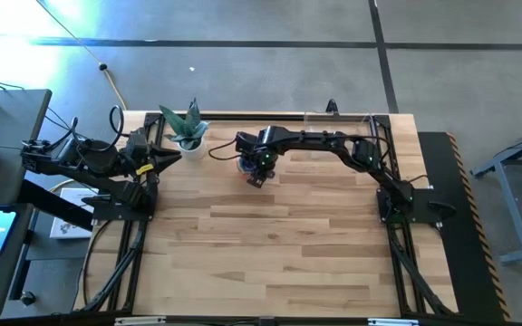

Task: Nest measuring cups in basket
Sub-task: Put the measuring cups into the bin

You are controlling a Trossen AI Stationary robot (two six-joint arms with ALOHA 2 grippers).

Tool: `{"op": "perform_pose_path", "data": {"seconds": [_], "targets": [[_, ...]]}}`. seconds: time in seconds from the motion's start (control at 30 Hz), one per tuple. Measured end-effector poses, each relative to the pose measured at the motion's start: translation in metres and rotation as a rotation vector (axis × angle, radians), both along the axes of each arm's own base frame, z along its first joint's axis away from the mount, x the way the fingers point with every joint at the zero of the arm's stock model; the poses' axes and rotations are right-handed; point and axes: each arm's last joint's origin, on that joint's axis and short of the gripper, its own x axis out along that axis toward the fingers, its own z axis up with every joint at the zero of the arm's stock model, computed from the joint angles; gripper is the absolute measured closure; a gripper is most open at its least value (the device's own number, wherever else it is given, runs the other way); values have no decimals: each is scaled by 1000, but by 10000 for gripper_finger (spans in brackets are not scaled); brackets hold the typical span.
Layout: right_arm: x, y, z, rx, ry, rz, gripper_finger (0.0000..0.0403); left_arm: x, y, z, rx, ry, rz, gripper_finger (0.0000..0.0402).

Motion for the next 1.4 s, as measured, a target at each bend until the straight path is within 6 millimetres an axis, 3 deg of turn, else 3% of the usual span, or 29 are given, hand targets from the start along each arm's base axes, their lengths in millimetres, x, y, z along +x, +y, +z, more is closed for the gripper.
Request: {"op": "perform_pose_path", "data": {"seconds": [0.17,0.33,1.0,1.4], "targets": [[0,0,0,1,3,-2,217,0,0,0,0,0,0,355],[-1,0,0,9,4,-2,271,0,0,0,0,0,0,355],[-3,-7,0,20,2,-16,274,0,0,0,0,-1,0,355],[-13,-21,23,3,-33,-28,276,0,0,0,0,0,0,355]]}}
